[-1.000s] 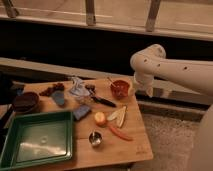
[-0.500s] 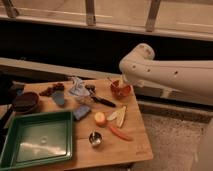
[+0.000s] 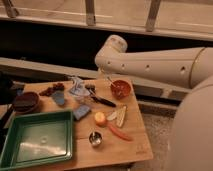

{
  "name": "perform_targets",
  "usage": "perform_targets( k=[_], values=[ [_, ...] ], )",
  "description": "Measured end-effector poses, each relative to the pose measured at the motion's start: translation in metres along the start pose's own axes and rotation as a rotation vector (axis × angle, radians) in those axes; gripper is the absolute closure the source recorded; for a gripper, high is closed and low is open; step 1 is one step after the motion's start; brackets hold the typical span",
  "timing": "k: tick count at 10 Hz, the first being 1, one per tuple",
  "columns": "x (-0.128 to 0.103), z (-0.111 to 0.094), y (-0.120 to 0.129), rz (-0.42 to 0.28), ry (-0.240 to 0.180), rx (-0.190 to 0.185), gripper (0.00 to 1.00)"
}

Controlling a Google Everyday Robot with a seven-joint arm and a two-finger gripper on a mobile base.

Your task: Place grapes in plastic cup

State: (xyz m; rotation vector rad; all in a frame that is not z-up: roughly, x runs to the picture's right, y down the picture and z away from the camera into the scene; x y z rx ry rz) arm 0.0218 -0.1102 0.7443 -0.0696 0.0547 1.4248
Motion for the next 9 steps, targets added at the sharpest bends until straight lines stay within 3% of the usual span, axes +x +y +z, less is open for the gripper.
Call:
perform_targets(
  k=[2, 6, 9],
  values=[
    [-0.024, -0.010, 0.023, -0.013, -0.017, -0.041, 0.30],
    [-0.024, -0.009, 0.021, -0.014, -0.011, -0.036, 0.30],
    [-0.023, 0.011, 0.042, -0.032, 0.021, -0.062, 0.30]
  ],
)
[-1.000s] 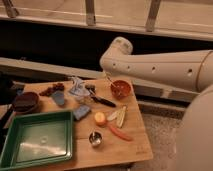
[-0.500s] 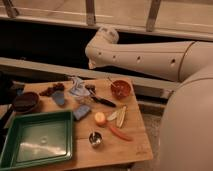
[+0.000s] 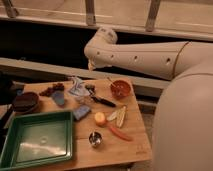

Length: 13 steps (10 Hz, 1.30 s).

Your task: Place grapes in plastic cup

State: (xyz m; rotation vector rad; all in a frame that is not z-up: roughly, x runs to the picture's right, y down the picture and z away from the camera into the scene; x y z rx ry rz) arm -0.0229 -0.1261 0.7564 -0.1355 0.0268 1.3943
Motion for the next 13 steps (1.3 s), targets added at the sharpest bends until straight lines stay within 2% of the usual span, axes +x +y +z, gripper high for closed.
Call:
perform_targets(
  k=[2, 7, 10, 11, 12, 13],
  values=[
    [-0.006, 0.018, 0.033, -0.026, 0.016, -0.043, 0.30],
    [-0.034, 0.062, 0.156, -0.129, 0.052, -0.216, 0.30],
    [-0.040, 0.086, 0.218, -0.187, 0.093, -0.321, 0.30],
    [-0.036, 0.093, 0.232, -0.205, 0.108, -0.355, 0.30],
    [-0.034, 0.097, 0.239, -0.212, 0.112, -0.373, 0.30],
    [-0.035, 0.096, 0.239, -0.211, 0.111, -0.374, 0.30]
  ],
)
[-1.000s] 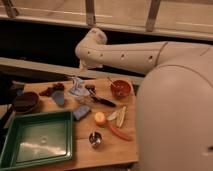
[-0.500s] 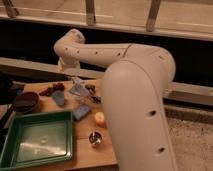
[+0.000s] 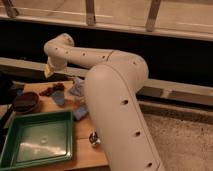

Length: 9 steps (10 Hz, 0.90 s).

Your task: Place grapes in plastic cup

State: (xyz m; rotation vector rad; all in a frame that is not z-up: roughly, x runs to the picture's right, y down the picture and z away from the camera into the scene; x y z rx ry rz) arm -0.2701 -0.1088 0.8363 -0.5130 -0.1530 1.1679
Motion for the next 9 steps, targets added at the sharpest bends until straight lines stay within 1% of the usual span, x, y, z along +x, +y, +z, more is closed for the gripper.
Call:
perform_targets(
  k=[3, 4, 6, 7, 8, 9],
  values=[
    [0.001, 0.000, -0.002, 0.003, 0.000, 0.002, 0.30],
    [0.001, 0.002, 0.001, -0.003, 0.003, -0.011, 0.30],
    [0.004, 0.019, 0.009, -0.005, 0.005, -0.047, 0.30],
    [0.009, 0.037, 0.016, 0.003, 0.001, -0.090, 0.30],
    [0.017, 0.054, 0.014, 0.025, -0.005, -0.134, 0.30],
    [0.022, 0.063, 0.010, 0.041, -0.007, -0.161, 0.30]
  ],
)
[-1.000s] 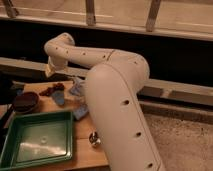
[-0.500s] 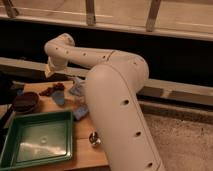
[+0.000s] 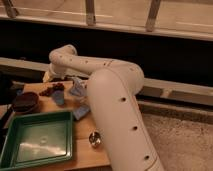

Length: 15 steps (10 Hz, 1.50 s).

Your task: Place grapes in plastic cup

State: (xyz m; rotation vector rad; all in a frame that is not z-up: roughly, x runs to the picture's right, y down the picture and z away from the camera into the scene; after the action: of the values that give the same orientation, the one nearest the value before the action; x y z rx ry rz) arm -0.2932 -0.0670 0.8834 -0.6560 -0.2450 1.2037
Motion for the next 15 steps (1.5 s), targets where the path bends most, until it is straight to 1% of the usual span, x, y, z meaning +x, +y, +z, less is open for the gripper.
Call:
perform_targets(
  k=[2, 5, 6, 7, 8, 10, 11, 12, 13, 15],
  values=[
    [0.009, 0.017, -0.004, 0.031, -0.005, -0.062, 0.30],
    [0.009, 0.036, -0.001, 0.052, -0.016, -0.142, 0.30],
    [0.006, 0.049, 0.004, 0.047, -0.010, -0.163, 0.30],
    [0.002, 0.059, 0.009, 0.037, 0.001, -0.171, 0.30],
    [-0.002, 0.073, 0.015, 0.010, 0.028, -0.172, 0.30],
    [-0.008, 0.087, 0.024, -0.057, 0.076, -0.151, 0.30],
    [-0.009, 0.090, 0.026, -0.094, 0.099, -0.124, 0.30],
    [-0.011, 0.089, 0.021, -0.125, 0.116, -0.078, 0.30],
    [-0.012, 0.085, 0.014, -0.135, 0.119, -0.044, 0.30],
    [-0.008, 0.071, -0.006, -0.125, 0.119, 0.005, 0.30]
  ],
)
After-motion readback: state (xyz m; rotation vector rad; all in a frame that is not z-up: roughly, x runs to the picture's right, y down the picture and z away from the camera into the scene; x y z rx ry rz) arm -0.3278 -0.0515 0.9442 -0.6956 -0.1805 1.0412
